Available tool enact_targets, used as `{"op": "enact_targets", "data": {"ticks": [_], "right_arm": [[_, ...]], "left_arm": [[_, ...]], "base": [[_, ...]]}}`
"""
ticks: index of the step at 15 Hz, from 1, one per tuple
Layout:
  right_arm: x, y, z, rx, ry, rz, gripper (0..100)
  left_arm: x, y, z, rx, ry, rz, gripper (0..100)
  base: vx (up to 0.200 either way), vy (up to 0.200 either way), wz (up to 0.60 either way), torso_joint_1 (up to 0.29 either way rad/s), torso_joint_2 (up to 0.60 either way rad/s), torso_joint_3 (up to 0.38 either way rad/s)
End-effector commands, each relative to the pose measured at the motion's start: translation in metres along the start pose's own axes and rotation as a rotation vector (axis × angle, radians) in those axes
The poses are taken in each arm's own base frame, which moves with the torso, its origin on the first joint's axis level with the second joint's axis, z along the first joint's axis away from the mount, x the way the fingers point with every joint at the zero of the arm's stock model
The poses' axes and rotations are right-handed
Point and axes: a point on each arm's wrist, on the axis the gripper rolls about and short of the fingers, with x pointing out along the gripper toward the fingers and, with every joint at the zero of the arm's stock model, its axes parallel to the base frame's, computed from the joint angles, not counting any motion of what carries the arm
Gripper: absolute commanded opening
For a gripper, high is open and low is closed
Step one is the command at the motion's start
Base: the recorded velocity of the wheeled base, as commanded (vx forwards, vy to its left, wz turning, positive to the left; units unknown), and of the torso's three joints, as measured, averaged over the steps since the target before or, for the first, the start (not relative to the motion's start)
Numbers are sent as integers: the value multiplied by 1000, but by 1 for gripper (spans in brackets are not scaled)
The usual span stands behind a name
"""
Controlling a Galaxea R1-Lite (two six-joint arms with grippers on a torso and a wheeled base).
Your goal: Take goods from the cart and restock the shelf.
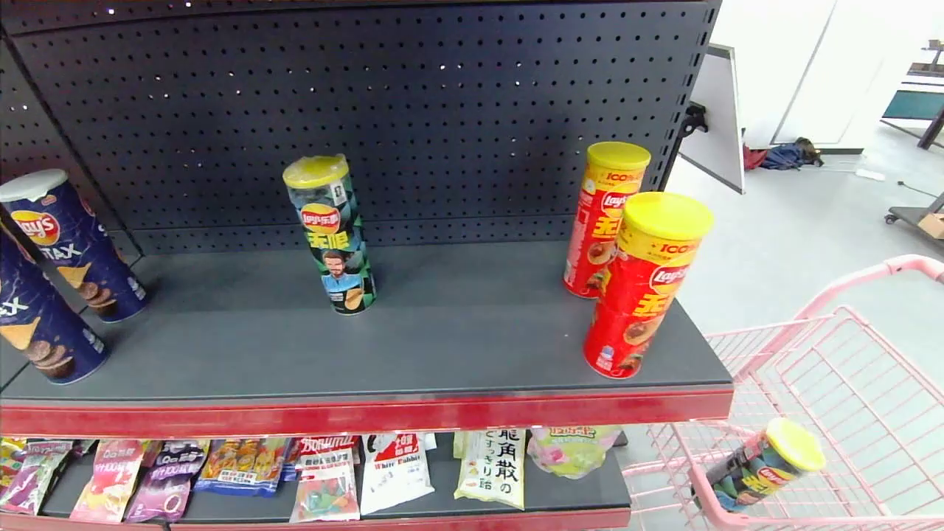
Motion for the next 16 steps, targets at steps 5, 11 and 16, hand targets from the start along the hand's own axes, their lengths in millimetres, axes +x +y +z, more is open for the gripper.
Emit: {"op": "enact_targets", "data": {"ticks": [5, 11, 16], "right_arm": [[0, 0, 0, 1, -1, -1, 100], [0, 0, 0, 1, -1, -1, 100], [0, 0, 0, 1, 0, -1, 100]], "left_arm": [[0, 0, 0, -1, 1, 0, 100], [0, 0, 0, -1, 1, 0, 100], [0, 0, 0, -1, 1, 0, 100]], "base": [[0, 0, -480, -1, 0, 2], [0, 0, -600, 6, 3, 2], [0, 0, -240, 0, 2, 3]]}}
